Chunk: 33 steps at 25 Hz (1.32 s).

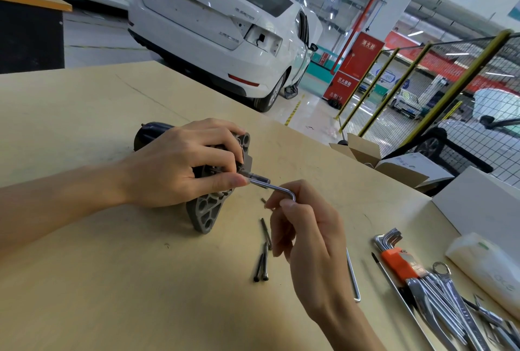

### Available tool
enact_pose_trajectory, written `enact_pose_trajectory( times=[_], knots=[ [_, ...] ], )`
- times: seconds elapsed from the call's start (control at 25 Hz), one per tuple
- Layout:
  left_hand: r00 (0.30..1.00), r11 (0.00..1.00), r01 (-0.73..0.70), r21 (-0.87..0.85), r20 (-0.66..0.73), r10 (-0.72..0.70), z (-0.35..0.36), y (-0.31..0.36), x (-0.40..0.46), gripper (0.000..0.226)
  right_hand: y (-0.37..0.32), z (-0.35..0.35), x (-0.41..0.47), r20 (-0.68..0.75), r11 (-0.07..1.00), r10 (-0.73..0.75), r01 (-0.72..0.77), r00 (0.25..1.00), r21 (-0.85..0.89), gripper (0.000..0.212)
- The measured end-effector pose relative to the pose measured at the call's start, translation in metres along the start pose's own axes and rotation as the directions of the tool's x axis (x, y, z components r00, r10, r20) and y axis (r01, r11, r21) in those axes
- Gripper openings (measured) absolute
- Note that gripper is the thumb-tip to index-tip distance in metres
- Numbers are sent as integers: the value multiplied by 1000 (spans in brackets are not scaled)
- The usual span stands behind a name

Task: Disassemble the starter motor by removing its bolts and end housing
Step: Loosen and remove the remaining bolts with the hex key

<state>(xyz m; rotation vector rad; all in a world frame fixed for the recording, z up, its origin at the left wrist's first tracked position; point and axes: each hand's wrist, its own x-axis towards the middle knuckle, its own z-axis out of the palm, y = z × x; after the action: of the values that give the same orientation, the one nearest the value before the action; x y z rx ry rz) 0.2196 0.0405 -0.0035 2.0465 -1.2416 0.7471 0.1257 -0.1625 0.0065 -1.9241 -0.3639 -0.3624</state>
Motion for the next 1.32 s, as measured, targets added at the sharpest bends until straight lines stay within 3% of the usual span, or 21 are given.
enact_pose_trajectory(
  times=[0.48, 0.68, 0.76, 0.84, 0.96, 1.12, 1.32],
  knots=[
    [1000, 1000, 1, 1, -3, -1, 0, 1, -1, 34, 3, 1, 4, -4, 997, -17, 17, 1000, -74, 30],
    [1000, 1000, -9, 20, -15, 9, 0, 2, 0, 31, 3, -1, 7, -93, 988, 127, -135, 988, -81, 28],
    [1000, 999, -12, 29, -18, 13, 1, 1, 0, 30, 4, -3, 8, -69, 980, 164, -171, 984, -103, 43],
    [1000, 999, -18, 37, -18, 18, 0, 1, 0, 29, 2, -2, 6, -11, 988, 135, -136, 991, -74, 50],
    [1000, 999, -14, 36, -18, 15, 1, 1, 0, 32, -3, 3, 1, 32, 997, 73, -72, 997, -37, 40],
    [1000, 1000, 3, 25, -21, -3, 1, 0, 0, 34, -4, 4, 4, 37, 983, 154, -157, 987, 99, 58],
    [1000, 1000, 8, 20, -30, -7, 2, 1, 1, 35, -3, 1, 7, 94, 956, 223, -237, 970, 174, 64]
  ],
)
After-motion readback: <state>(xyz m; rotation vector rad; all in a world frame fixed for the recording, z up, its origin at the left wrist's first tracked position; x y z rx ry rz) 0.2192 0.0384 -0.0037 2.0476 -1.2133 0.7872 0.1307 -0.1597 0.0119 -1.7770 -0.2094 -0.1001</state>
